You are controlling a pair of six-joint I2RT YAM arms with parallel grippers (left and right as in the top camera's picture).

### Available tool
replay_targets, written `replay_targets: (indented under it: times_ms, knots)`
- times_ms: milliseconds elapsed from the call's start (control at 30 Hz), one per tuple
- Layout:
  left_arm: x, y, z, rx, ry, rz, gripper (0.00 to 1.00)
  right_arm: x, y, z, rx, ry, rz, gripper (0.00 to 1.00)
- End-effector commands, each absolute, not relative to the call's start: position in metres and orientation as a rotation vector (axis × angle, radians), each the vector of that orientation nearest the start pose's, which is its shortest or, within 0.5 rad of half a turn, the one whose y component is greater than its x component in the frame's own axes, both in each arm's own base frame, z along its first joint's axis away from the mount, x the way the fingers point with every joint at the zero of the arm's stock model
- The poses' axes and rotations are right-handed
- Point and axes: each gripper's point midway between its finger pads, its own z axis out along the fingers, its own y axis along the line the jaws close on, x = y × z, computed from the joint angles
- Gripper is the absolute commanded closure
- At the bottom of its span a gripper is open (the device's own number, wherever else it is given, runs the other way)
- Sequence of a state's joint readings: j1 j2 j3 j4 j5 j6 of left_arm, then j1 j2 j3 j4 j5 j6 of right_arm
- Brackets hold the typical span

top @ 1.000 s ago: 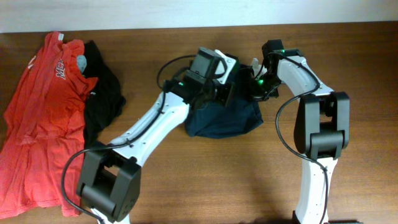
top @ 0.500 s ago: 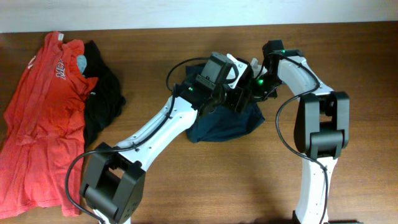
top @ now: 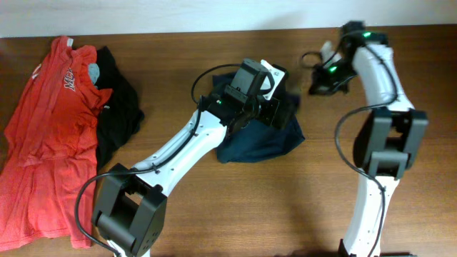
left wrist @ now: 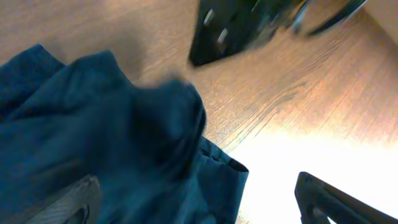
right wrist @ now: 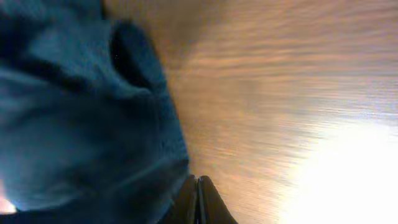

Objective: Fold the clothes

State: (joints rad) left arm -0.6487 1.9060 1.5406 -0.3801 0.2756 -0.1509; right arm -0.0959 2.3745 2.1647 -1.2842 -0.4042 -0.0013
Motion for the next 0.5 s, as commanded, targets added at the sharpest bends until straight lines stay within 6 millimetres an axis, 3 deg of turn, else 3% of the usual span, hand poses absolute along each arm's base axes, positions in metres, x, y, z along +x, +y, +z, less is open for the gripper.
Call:
replay_targets:
  times_ms: [0,100,200,233,300,467]
  knots:
    - [0.406,-0.366,0.201,0.727,2.198,-0.733,0.01,0.494,0.000,0.105,0.164,2.906,0.640,0.96]
    - [0.406,-0.371,0.229,0.732,2.138,-0.768,0.01,0.491,-0.010,0.114,0.183,2.899,0.650,0.96]
    - [0.410,-0.366,0.254,0.714,2.092,-0.770,0.01,0.486,-0.007,0.116,0.137,2.907,0.690,0.96]
    - [0.415,-0.359,0.268,0.692,2.068,-0.763,0.01,0.480,-0.002,0.116,0.105,2.921,0.717,0.96]
    - [0.420,-0.347,0.279,0.665,2.059,-0.753,0.01,0.475,0.008,0.118,0.041,2.925,0.763,0.96]
    - [0.438,-0.288,0.279,0.522,2.158,-0.692,0.01,0.454,0.040,0.128,-0.114,2.932,0.951,0.94]
